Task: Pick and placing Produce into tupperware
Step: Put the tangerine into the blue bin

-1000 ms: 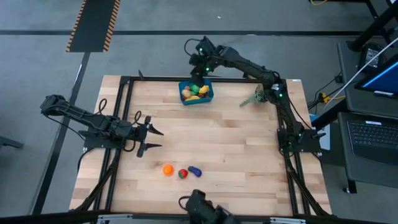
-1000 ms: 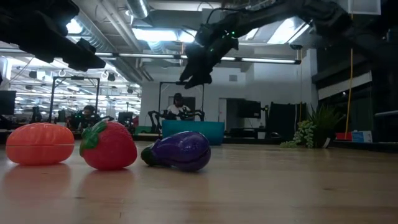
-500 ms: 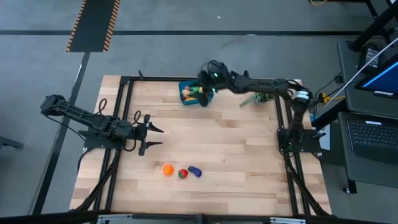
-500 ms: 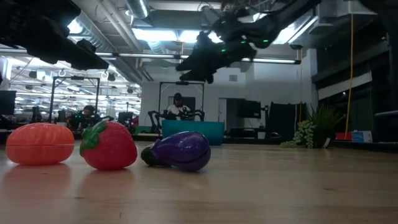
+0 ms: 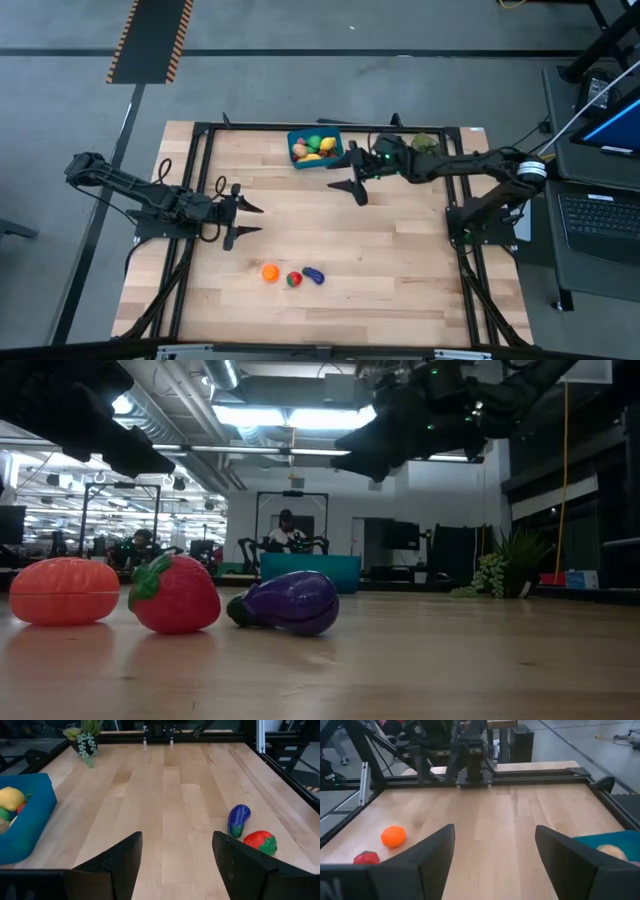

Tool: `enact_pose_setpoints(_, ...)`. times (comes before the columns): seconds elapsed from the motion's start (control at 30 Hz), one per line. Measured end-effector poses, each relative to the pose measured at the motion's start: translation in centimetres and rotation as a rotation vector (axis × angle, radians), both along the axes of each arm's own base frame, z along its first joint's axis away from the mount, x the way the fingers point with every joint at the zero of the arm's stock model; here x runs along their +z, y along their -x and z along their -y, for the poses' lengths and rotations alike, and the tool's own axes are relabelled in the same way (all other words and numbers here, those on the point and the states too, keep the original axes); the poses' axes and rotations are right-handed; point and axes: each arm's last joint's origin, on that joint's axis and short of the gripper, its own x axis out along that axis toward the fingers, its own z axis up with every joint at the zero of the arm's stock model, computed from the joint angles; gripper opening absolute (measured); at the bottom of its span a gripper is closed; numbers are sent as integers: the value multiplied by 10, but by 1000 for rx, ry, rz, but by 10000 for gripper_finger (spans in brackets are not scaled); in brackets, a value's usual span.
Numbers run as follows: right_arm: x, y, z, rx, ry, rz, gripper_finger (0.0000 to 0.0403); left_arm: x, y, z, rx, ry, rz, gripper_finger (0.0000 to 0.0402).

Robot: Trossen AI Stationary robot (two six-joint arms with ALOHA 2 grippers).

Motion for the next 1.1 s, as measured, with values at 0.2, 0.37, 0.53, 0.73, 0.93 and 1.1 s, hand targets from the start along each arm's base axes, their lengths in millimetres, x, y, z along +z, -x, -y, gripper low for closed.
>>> enact_pose_setpoints(0.2,-4,10,-13,23,-22,9,278,1,0,0,4,2,9,234)
enact_pose_setpoints(0.37,-5,9,-20,39,-50,-9,278,4,-1,0,4,10,37,234)
enact_pose_setpoints(0.53,-5,7,-27,65,-47,-4,278,6,-2,0,8,-8,60,234)
enact_pose_setpoints(0.73,-5,5,-36,93,-48,-4,278,6,-2,-1,45,13,63,243)
enact_pose_setpoints(0.93,-4,3,-49,135,-49,1,278,6,-2,0,-9,-2,58,298)
enact_pose_setpoints(1.1,-3,1,-62,171,-66,7,278,6,-2,3,-88,24,57,333)
